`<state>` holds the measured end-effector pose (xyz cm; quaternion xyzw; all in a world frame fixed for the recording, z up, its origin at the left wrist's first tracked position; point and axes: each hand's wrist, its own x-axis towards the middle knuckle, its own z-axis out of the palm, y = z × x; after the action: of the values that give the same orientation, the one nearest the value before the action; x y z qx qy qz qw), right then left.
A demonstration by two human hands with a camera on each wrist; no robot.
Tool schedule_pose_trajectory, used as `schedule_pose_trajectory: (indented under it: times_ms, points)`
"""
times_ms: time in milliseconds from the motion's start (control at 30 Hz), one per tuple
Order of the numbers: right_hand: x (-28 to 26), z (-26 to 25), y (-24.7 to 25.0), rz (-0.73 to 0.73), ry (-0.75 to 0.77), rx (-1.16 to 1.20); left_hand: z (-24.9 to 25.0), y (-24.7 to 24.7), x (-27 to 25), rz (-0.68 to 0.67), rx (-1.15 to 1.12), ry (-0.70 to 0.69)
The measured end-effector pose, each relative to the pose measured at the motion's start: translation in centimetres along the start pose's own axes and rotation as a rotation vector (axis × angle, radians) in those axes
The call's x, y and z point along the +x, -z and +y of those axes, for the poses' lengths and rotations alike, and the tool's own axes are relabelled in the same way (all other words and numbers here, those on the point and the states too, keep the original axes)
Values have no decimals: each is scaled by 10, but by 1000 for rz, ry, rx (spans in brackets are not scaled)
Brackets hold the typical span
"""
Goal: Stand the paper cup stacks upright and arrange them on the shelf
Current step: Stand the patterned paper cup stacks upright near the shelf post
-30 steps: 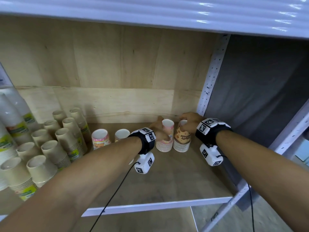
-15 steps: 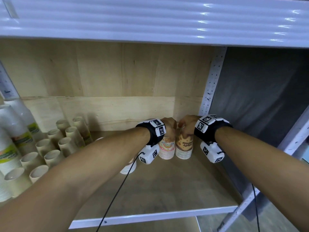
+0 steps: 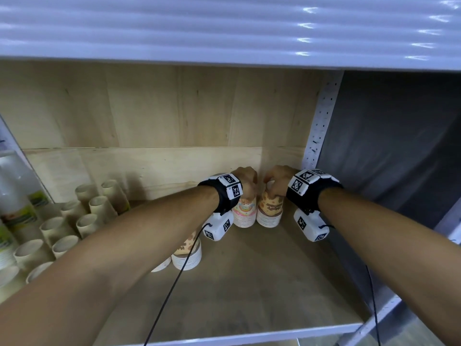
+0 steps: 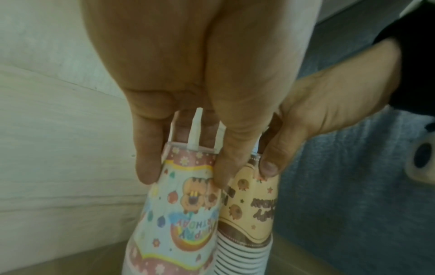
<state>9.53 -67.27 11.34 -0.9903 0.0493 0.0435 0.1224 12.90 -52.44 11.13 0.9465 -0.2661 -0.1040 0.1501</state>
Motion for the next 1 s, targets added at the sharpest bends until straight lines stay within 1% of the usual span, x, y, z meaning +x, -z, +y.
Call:
schedule_pose_trajectory:
  times_ms: [200,333,433,600,667,833,1000]
  points:
    - [25,-5,-1,71,8,38,-13,12,14,110,-42,30]
    - [35,-9,-3,88,26,57,-22,11,24,112,-54,82]
    - [41,-10,-7,116,69,36,-25,9,29,109,-43,119]
    - [51,-7,-9,63,100,60,-32,1,39,122,-79,132]
    - [55,-5,-10,65,107,81,-33,-1,43,129,-92,132]
    - [62,-5,-17,112,135,132,-35,-4,47,153,-108,133]
    - [61,-7,-20,140,109,172,-37,-5,48,153,-116,131]
